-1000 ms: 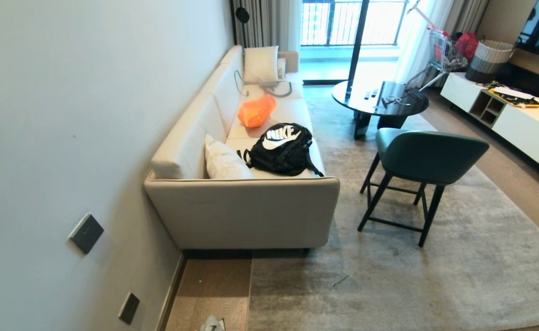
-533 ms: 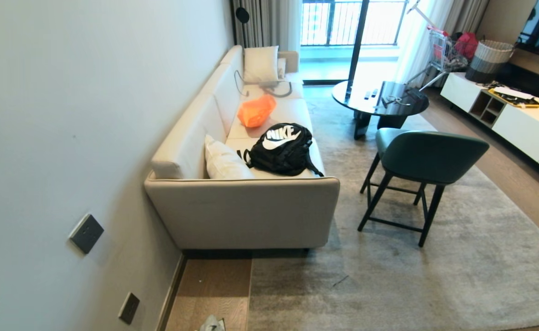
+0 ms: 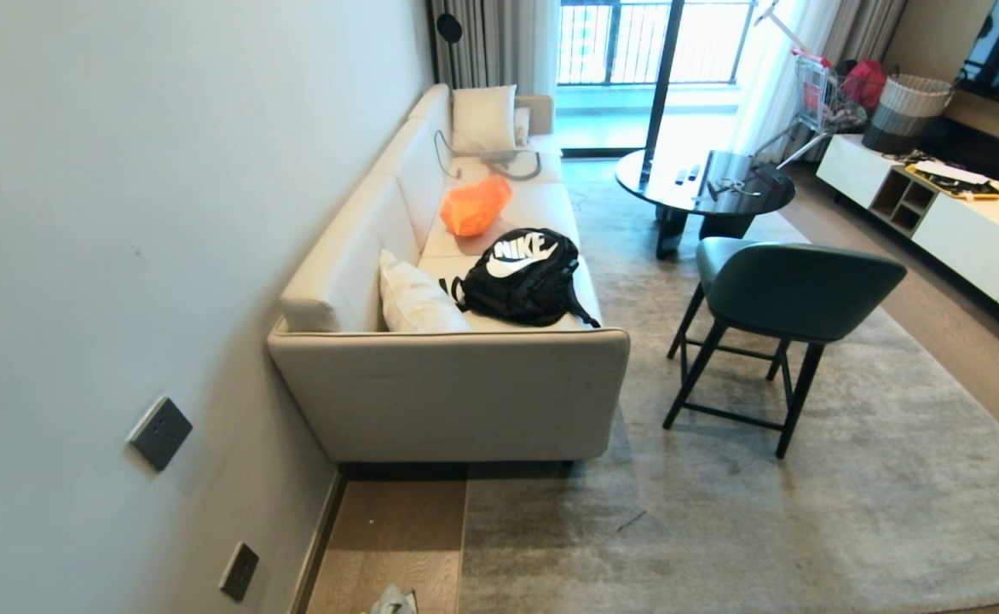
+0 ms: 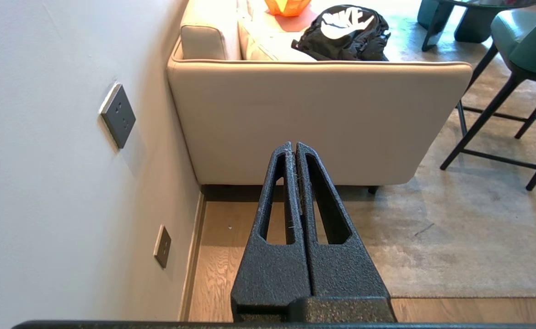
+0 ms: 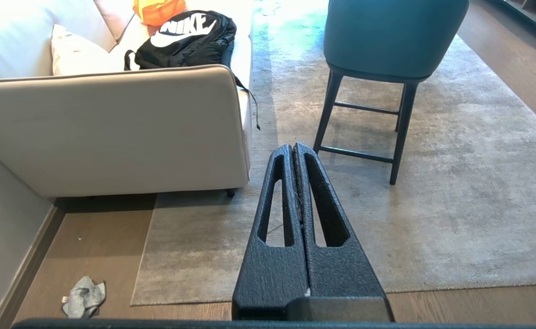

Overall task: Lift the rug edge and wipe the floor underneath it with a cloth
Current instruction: Pick up the rag

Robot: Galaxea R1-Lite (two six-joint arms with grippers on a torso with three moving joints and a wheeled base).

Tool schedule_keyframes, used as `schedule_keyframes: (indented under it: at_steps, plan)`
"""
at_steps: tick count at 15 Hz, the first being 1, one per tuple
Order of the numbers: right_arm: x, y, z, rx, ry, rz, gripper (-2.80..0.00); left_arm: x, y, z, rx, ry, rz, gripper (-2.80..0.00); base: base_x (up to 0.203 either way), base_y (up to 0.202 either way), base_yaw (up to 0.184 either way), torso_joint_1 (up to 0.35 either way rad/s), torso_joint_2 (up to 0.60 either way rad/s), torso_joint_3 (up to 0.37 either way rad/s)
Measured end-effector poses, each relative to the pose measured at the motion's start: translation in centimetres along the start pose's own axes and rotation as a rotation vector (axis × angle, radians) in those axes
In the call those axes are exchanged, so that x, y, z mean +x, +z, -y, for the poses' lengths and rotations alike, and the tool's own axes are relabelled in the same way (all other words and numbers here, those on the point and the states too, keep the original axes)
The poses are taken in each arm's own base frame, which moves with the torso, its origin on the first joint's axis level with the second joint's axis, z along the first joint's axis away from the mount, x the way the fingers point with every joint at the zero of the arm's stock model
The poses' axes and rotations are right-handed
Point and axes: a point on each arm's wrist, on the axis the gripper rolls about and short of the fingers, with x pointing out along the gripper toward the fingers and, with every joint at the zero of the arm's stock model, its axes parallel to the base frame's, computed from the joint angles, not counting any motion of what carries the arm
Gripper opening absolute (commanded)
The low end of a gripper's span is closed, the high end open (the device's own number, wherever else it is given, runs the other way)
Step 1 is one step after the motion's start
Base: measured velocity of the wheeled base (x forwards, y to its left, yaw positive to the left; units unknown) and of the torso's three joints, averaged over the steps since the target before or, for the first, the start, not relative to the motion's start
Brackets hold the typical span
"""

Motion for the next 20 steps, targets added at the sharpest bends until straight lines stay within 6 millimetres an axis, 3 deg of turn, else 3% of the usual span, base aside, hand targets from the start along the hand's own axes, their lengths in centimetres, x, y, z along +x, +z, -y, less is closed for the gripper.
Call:
schedule_keyframes:
  at_steps: [20]
  plan:
    - [0.0,0.0,0.0,0.0,0.0,0.0,-2.8,0.0,0.0,0.0,0.0,0.0,0.0,-2.8,0.0,0.0,0.0,0.0,0.0,0.0]
